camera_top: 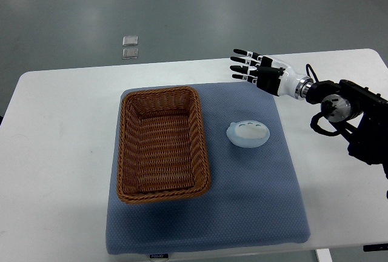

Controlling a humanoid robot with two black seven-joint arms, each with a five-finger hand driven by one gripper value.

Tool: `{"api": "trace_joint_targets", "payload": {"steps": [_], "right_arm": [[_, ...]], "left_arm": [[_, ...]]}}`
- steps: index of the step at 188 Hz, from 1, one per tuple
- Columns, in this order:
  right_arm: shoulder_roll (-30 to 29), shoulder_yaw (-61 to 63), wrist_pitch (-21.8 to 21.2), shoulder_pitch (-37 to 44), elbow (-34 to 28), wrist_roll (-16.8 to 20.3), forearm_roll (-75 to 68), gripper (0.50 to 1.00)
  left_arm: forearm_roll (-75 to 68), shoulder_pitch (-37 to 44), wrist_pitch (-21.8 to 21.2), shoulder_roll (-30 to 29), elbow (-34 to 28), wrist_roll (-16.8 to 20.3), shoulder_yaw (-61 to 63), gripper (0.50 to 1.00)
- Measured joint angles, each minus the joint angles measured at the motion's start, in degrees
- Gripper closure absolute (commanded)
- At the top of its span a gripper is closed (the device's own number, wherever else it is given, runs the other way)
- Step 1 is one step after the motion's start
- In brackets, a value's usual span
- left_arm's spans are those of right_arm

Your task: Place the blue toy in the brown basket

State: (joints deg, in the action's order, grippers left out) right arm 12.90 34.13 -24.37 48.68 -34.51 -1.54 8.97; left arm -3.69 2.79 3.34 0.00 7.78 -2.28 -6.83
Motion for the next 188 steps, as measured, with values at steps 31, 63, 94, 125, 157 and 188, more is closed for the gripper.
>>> {"api": "trace_joint_targets", "payload": {"steps": [31,63,94,125,157,188], "right_arm": [[-0.31,0.05,-0.60,-0.12,-0.04,-0.13,0.00,0.585],[-0.32,0.05,0.50,-0.16,0.00,-0.34,0.08,0.583],[-0.24,0.05,0.53,-0.15,0.06,-0.45,0.17,0.585],[0.06,-0.05,-1.36,-0.01,0.06,-0.50,2.06,0.585],[-0.07,0.01,-3.60,-0.02,-0.18,-1.57,7.71,0.587],[1.20,-0.07,-8.64,1.56,-0.29,-5.03,19.21,0.587]], "left_arm": [[0.00,0.03,0.08,0.00,0.05,0.18,0.05,0.500],[0.00,0.03,0.10,0.00,0.05,0.26,-0.32,0.500],[0.00,-0.16,0.08,0.00,-0.30,0.26,-0.05,0.500],[0.00,-0.48,-0.40,0.00,-0.74,0.26,0.15,0.500],[0.00,-0.50,-0.44,0.00,-0.62,0.26,0.17,0.500],[0.00,-0.52,-0.44,0.00,-0.57,0.27,0.20,0.500]]}}
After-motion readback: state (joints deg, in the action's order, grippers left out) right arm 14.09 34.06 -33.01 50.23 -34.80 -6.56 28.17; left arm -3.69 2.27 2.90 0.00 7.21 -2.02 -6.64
